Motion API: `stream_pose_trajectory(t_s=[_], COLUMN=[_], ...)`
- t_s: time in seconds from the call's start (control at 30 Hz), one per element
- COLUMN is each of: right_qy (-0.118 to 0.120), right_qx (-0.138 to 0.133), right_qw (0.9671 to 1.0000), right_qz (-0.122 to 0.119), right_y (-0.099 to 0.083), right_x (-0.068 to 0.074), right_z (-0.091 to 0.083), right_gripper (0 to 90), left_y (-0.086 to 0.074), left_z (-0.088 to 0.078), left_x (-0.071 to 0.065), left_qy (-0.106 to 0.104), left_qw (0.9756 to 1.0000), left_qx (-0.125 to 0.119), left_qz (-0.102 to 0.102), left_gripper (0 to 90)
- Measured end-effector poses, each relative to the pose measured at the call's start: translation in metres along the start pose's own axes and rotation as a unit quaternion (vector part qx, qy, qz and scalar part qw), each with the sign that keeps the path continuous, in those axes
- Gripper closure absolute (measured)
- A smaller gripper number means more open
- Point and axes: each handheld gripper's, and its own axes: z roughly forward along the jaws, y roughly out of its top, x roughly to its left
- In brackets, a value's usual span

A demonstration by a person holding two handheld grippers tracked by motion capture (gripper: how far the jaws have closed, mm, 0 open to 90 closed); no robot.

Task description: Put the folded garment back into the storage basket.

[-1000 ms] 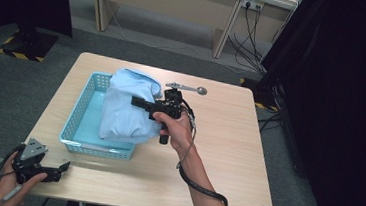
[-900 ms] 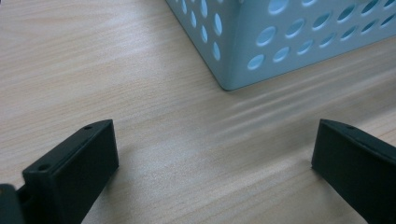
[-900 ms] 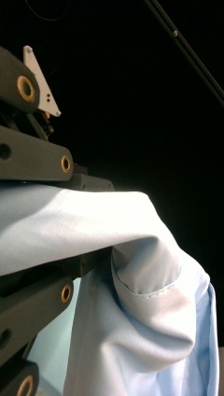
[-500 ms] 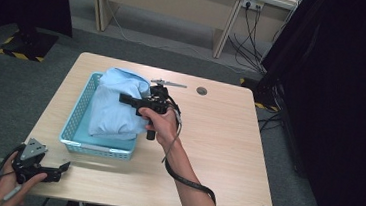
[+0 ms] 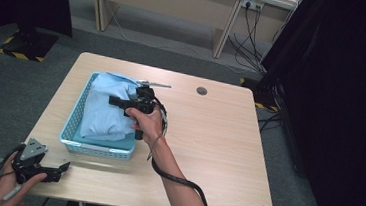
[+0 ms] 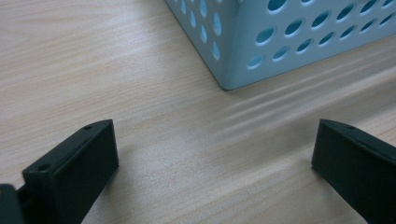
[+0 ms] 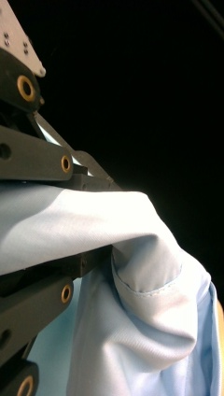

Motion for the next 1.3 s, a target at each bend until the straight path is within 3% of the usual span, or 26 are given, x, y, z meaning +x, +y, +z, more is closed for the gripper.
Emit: stream_pose_trajectory(t_s=[0.33, 0.37, 0.67, 1.03, 1.1, 1.3], right_qy=[-0.013, -0.017, -0.038, -0.067, -0.082, -0.087], right_qx=[0.008, 0.011, 0.027, 0.067, 0.096, 0.108], right_qw=[0.9997, 0.9996, 0.9984, 0.9951, 0.9919, 0.9904], right_qz=[0.018, 0.022, 0.030, 0.028, 0.012, 0.010], right_y=[-0.003, -0.004, -0.010, -0.010, -0.007, 0.001], right_x=[-0.004, -0.005, -0.010, -0.009, -0.009, -0.006], right_z=[0.019, 0.024, 0.038, 0.038, 0.035, 0.024], right_gripper=[71.5, 71.2, 69.1, 44.8, 38.2, 31.2], left_y=[0.000, -0.001, 0.000, 0.000, 0.000, 0.000], left_z=[0.000, 0.000, 0.000, 0.000, 0.000, 0.000], left_x=[0.000, -0.002, 0.001, 0.001, 0.001, 0.000], left_qy=[-0.001, -0.010, 0.002, 0.005, 0.004, 0.001], left_qw=[1.0000, 0.9999, 1.0000, 0.9999, 1.0000, 1.0000], left_qx=[0.000, 0.003, -0.002, -0.003, -0.002, -0.001], left_qz=[0.001, -0.011, 0.006, 0.011, 0.008, 0.003], left_gripper=[0.0, 0.0, 0.0, 0.0, 0.0, 0.0])
